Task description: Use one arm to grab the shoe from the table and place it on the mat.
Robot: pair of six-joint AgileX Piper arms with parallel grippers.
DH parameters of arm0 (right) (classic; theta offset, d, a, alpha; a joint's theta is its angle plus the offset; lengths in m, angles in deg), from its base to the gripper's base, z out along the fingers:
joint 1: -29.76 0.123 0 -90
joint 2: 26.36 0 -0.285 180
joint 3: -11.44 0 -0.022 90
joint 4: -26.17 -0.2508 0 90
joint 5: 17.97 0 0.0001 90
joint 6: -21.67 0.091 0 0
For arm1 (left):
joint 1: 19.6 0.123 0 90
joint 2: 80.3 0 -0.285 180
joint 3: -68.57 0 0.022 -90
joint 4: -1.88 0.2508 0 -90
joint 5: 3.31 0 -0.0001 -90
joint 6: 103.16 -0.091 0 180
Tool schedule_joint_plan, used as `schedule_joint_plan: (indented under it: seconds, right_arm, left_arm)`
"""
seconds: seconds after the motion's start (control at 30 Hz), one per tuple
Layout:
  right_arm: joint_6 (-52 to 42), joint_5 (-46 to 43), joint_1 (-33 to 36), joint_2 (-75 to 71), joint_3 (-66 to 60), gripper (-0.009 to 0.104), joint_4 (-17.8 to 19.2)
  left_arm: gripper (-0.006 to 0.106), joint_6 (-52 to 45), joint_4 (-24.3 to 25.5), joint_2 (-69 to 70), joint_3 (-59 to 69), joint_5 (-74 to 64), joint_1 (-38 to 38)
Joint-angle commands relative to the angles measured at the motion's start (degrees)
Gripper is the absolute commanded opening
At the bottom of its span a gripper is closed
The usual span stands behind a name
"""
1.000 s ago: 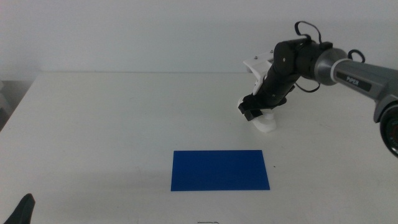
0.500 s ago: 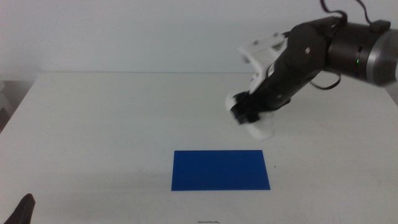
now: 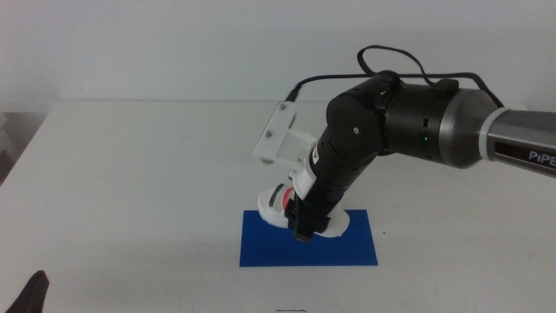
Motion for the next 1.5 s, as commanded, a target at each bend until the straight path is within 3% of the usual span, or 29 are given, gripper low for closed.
schedule_joint_plan:
  seconds: [0.0,0.1,0.2,0.5,0.63,1.47]
  right_arm:
    - [-11.15,-1.12,0.03,-2.72,1.45,-0.001,0.85]
    - [-20.86,-1.25,0.03,-2.07,1.45,-0.001,0.85]
    - [-24.3,-1.47,-0.09,-1.34,1.45,-0.001,-0.04]
    - [-23.98,-2.01,-0.83,0.6,1.45,-0.001,-1.52]
    - [-23.32,-1.89,-2.29,0.87,1.45,-0.001,-5.31]
    - [-24.04,-3.26,-2.93,4.27,1.45,-0.001,-5.5]
  left_arm:
    - [0.094,0.84,-0.49,1.1,-0.19,4.78,-0.22]
    - [0.094,0.84,-0.49,1.1,-0.19,4.78,-0.22]
    - [0.094,0.84,-0.49,1.1,-0.19,4.78,-0.22]
    - [0.094,0.84,-0.49,1.1,-0.19,4.78,-0.22]
    - [0.094,0.84,-0.49,1.1,-0.19,4.78,-0.22]
    - [0.094,0.84,-0.49,1.1,-0.19,4.78,-0.22]
